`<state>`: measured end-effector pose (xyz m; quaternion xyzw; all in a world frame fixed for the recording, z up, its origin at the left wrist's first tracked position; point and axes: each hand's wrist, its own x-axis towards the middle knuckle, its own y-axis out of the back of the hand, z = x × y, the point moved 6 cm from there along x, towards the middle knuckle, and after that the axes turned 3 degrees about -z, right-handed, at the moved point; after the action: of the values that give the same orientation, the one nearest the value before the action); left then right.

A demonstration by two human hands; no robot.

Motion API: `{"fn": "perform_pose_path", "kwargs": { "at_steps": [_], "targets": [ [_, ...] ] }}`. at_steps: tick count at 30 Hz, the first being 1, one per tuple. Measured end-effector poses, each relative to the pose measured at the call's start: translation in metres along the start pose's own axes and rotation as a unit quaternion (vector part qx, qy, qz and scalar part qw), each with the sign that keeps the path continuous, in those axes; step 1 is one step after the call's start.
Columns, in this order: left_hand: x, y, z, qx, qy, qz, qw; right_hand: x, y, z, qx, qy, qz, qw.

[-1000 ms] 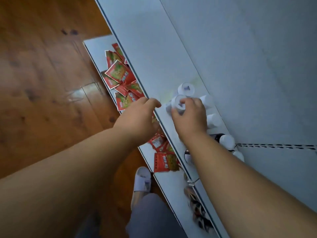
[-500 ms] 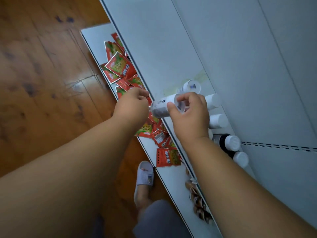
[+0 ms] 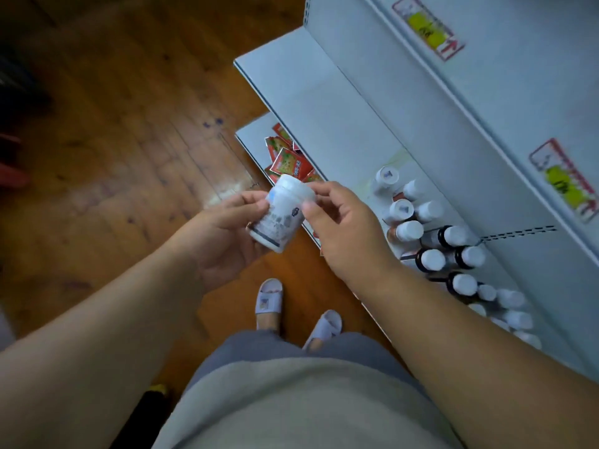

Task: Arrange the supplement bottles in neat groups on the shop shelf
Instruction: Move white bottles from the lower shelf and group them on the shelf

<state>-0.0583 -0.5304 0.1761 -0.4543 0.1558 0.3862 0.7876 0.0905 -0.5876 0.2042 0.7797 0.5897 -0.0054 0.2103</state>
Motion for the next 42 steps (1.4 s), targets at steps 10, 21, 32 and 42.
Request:
{"fn": "perform_pose_path", "kwargs": {
  "at_steps": [10,21,32,42],
  "targets": [
    [-0.054,-0.133,0.05,0.076,-0.104,-0.164,0.978,-0.073,0.094,-0.105,0.15,0.073,0.099,0.981],
    [-0.053,-0.282,0.038,0.281,-0.031,-0.386,0.878,-0.187,0.175,-0.121,0.193,0.055,0.407,0.891],
    [-0.134,-0.4,-0.132,0.433,0.042,-0.545,0.717,-0.407,0.21,-0.054,0.183,0.003,0.609,0.771],
    [-0.22,-0.515,-0.325,0.447,0.104,-0.586,0.668,-0.618,0.288,-0.001,0.172,-0.047,0.645,0.743]
  ]
}}
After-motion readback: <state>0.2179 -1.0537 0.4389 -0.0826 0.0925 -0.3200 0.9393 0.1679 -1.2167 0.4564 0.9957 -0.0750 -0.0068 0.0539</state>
